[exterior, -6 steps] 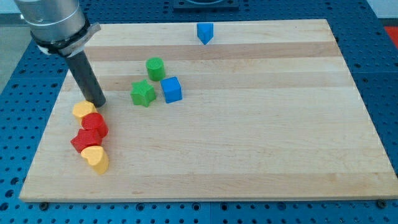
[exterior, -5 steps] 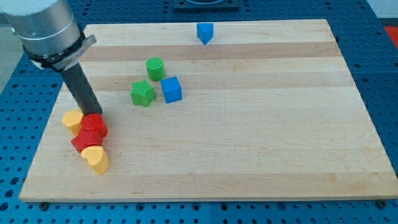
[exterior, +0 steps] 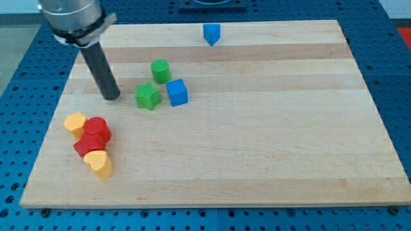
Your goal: Push the green star into the cube
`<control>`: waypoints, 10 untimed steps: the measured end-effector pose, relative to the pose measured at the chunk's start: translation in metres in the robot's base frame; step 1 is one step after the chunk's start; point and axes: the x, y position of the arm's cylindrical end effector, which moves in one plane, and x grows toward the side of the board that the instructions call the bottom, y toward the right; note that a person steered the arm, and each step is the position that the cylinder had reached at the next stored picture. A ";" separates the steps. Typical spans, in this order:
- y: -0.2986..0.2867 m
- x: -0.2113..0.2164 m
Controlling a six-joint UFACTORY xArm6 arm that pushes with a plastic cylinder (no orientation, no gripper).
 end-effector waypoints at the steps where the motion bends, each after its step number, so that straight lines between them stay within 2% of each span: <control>1: 0.000 0.000; 4: 0.026 0.011; 8: 0.123 0.008; 10: 0.145 0.006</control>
